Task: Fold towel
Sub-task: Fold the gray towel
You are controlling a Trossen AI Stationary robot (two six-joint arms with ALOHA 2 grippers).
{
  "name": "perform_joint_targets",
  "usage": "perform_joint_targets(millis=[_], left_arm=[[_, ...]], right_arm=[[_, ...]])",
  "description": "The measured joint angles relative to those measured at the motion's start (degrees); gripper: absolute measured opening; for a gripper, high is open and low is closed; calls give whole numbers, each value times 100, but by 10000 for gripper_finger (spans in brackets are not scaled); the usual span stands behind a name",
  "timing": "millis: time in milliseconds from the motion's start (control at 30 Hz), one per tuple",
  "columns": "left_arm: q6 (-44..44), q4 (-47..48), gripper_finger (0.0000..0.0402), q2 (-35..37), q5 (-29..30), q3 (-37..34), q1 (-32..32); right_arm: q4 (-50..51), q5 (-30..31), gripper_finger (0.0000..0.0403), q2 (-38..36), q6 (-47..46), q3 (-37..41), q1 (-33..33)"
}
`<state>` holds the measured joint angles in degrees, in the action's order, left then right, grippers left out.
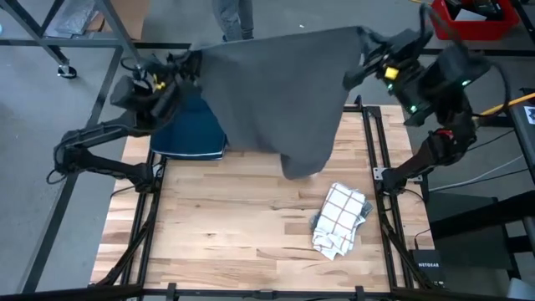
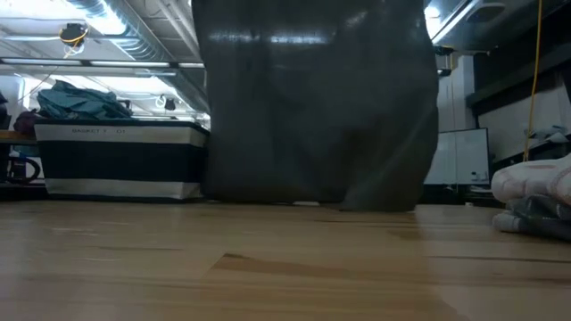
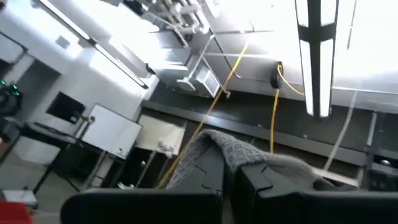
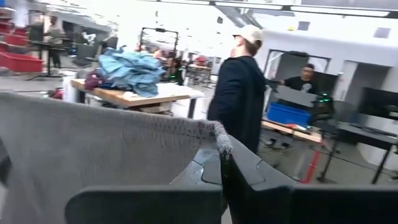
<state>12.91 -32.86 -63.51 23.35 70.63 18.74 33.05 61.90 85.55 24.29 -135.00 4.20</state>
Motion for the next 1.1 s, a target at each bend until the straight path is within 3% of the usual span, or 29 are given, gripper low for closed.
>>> perform_joint_targets(millis=[133, 333, 533, 900, 1100], left_arm=[[-21, 31, 0, -395, -141, 545, 246], [-128, 246, 0, -955, -555, 1456, 663], [206, 286, 0, -1581, -891, 2048, 1101], [770, 283, 0, -2159, -1907, 2599, 1900], [823, 199, 0, -2263, -2046, 2618, 2186]], right_arm=[[12, -113, 2, -146, 37, 2, -407], [1, -1056, 2, -294, 46, 0, -1089], [74, -1350, 2, -297, 117, 0, -1684], [195, -1443, 2, -299, 772, 2, -2506], [169, -1720, 2, -295, 914, 7, -3040]])
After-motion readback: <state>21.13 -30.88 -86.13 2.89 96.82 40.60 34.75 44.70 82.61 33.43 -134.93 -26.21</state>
